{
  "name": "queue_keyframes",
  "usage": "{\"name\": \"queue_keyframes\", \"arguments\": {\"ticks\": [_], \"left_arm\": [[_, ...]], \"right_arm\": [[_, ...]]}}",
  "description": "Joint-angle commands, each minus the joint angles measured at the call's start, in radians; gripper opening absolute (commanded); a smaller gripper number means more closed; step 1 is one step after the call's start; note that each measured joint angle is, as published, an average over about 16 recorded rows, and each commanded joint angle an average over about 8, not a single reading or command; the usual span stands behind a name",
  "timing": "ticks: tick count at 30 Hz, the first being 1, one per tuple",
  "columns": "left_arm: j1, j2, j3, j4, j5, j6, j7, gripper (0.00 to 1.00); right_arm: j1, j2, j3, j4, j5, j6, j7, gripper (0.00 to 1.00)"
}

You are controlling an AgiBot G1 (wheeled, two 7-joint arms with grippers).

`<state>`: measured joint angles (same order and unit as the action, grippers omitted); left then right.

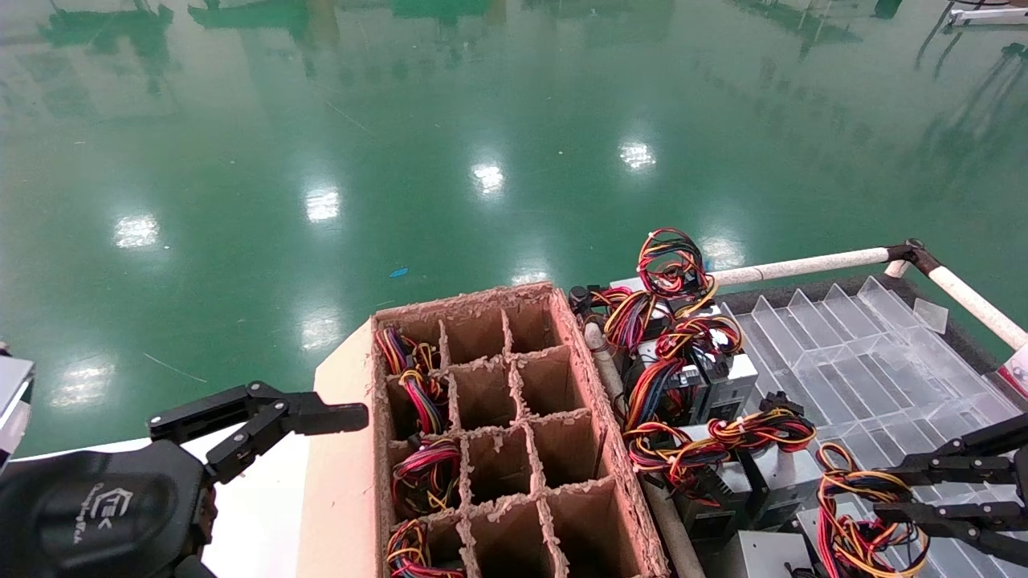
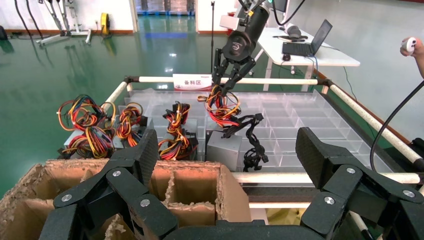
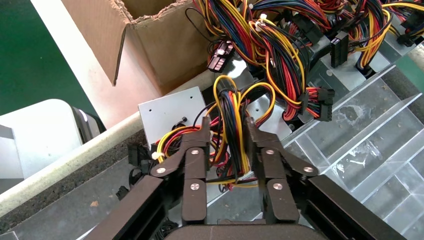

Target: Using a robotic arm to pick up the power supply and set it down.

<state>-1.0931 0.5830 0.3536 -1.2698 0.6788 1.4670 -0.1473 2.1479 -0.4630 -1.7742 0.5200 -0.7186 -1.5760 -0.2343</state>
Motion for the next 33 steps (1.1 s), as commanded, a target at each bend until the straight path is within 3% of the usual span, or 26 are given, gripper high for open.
{"name": "queue_keyframes", "arguments": {"ticks": [1, 17, 33], "left_arm": [[0.000, 0.000, 0.000, 0.000, 0.000, 0.000, 0.000, 1.00], [0.000, 0.000, 0.000, 0.001, 0.000, 0.000, 0.000, 1.00], [0.000, 0.000, 0.000, 0.001, 0.000, 0.000, 0.000, 1.00]], "right_arm": [[-0.001, 0.000, 0.001, 0.002, -0.001, 0.003, 0.000, 1.00], [0.003, 0.061, 0.056, 0.091, 0.149, -0.006, 0.043, 1.00], [-0.268, 0.012, 0.419, 0.264, 0.119, 0.014, 0.138, 1.00]]}}
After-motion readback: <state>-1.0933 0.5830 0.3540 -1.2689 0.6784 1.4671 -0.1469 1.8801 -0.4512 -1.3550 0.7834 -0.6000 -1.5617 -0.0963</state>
